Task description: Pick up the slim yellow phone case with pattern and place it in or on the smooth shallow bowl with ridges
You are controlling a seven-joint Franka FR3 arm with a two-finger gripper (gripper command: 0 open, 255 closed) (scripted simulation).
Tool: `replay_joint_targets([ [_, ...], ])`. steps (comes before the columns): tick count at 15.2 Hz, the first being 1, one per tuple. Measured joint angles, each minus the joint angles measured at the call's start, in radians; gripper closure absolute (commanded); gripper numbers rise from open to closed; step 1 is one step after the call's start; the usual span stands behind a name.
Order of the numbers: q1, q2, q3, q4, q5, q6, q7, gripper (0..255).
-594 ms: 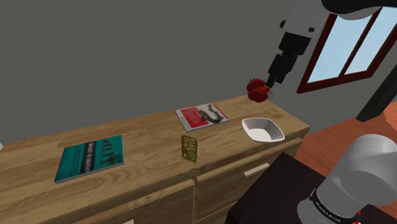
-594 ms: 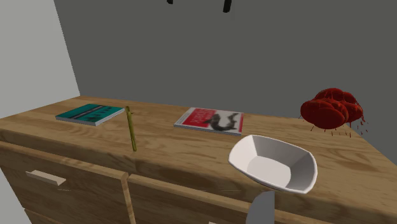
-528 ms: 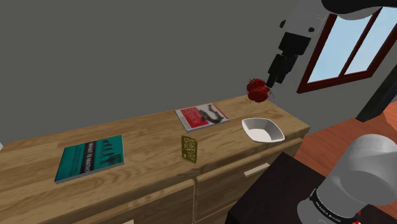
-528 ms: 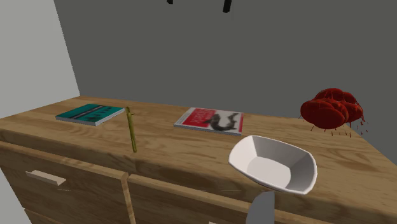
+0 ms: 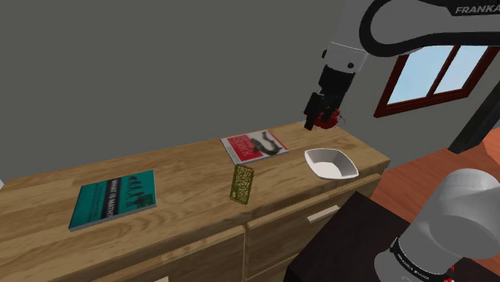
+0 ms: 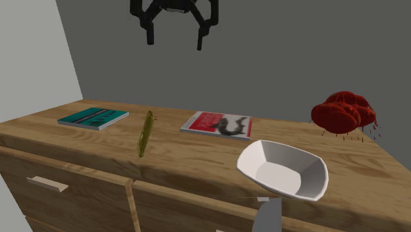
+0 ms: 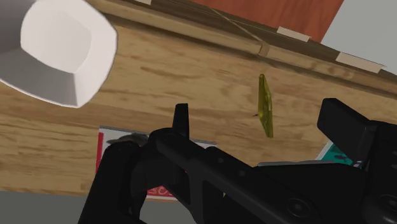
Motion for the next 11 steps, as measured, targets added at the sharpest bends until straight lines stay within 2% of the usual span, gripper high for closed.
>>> replay_joint_targets([
  [7, 0.01, 0.146, 0.128, -0.04, 0.03, 0.199, 0.14, 0],
  [11, 0.005, 0.283, 0.205, -0.02, 0.02, 0.322, 0.231, 0],
])
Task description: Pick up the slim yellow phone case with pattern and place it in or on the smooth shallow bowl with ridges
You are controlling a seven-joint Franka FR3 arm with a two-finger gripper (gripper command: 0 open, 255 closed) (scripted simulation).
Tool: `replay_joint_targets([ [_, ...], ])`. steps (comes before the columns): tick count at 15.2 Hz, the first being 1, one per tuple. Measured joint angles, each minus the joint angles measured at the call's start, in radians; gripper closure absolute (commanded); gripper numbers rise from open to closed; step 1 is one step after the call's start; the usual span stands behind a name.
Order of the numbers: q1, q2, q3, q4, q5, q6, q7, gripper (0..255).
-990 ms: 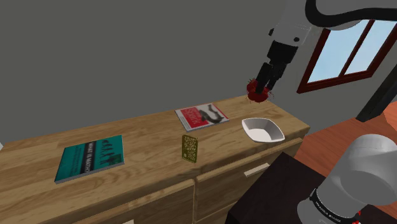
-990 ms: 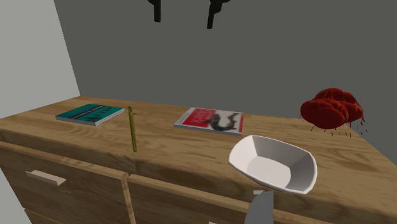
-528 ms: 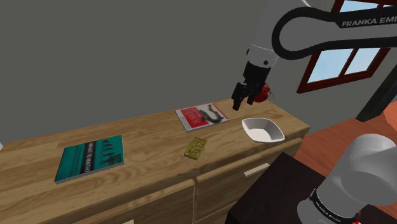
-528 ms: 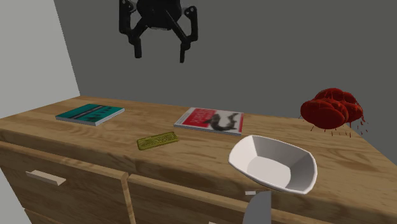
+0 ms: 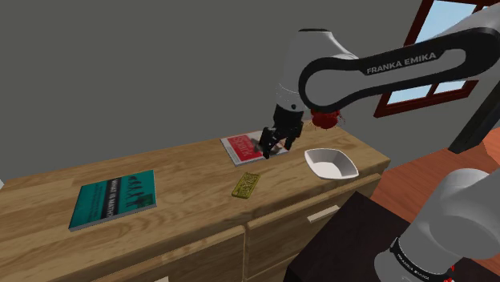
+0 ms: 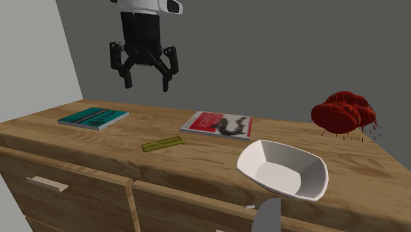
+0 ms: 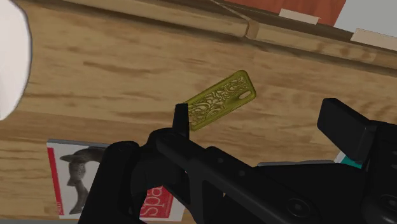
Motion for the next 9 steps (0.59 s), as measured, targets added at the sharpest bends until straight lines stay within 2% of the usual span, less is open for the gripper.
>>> replay_joint_targets([
  [3, -0.006, 0.103, 0.055, 0.02, -0.026, 0.083, 0.078, 0],
  [9, -0.022, 0.316, 0.133, 0.093, -0.132, 0.212, 0.241, 0],
])
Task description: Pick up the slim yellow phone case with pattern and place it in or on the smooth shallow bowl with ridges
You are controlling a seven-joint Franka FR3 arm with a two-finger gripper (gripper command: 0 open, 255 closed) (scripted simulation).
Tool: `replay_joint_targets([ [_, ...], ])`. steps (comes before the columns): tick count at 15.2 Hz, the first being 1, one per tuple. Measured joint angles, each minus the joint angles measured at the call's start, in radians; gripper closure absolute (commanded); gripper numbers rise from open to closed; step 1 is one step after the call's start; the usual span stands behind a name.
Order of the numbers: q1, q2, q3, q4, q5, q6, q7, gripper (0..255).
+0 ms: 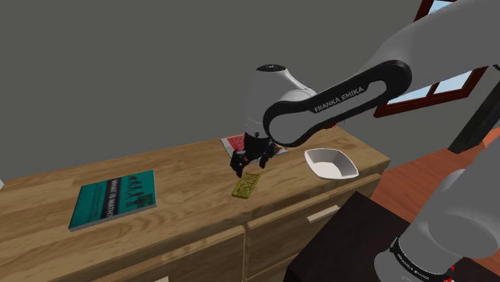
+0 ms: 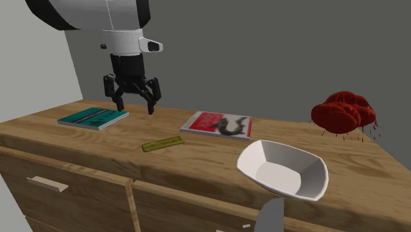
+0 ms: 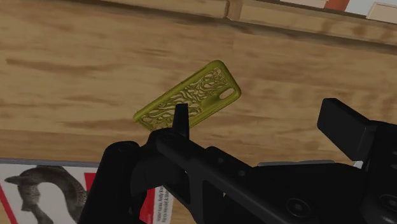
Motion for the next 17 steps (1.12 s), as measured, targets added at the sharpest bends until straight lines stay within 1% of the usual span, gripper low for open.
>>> replay_joint_targets([
  [3, -0.002, 0.055, 0.007, 0.011, -0.033, 0.04, 0.03, 0],
  [7, -0.001, 0.098, 0.011, -0.003, -0.06, 0.092, 0.053, 0],
  [14, -0.001, 0.105, 0.011, -0.006, -0.065, 0.102, 0.057, 0],
  [15, -0.001, 0.105, 0.011, -0.006, -0.065, 0.102, 0.057, 255],
  [17, -0.001, 0.105, 0.011, -0.006, -0.065, 0.102, 0.057, 255],
])
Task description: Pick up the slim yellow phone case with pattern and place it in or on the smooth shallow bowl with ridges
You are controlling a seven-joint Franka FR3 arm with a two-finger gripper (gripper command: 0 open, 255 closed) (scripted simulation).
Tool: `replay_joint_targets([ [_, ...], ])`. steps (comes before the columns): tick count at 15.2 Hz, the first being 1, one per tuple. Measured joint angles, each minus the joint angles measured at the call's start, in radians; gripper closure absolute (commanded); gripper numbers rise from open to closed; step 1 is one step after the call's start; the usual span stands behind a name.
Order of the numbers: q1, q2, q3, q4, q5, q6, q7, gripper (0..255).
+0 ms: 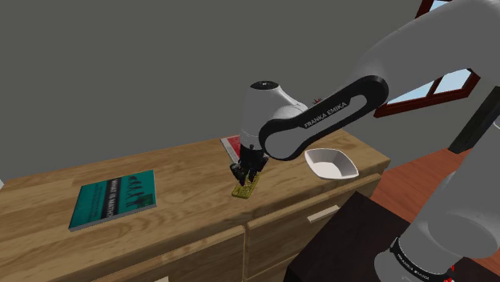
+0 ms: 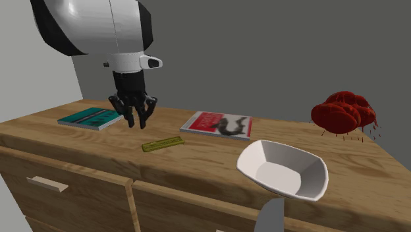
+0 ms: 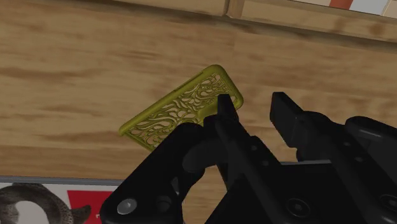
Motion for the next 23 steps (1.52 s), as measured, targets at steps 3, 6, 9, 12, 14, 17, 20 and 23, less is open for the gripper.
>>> replay_joint_targets([
  [3, 0.0, 0.0, 0.0, 0.0, 0.0, 0.0, 0.0, 255],
  [6, 0.0, 0.0, 0.0, 0.0, 0.0, 0.0, 0.0, 255],
  [9, 0.0, 0.0, 0.0, 0.0, 0.0, 0.0, 0.0, 0],
  [12, -0.024, 0.04, -0.025, 0.017, -0.004, 0.022, 0.061, 0],
  [14, -0.046, 0.063, -0.05, 0.028, 0.003, 0.036, 0.109, 0],
  [17, -0.083, 0.094, -0.091, 0.024, 0.022, 0.072, 0.171, 0],
  [20, -0.115, 0.119, -0.128, 0.016, 0.049, 0.108, 0.236, 0],
  [23, -0.138, 0.141, -0.156, 0.008, 0.069, 0.139, 0.282, 0],
])
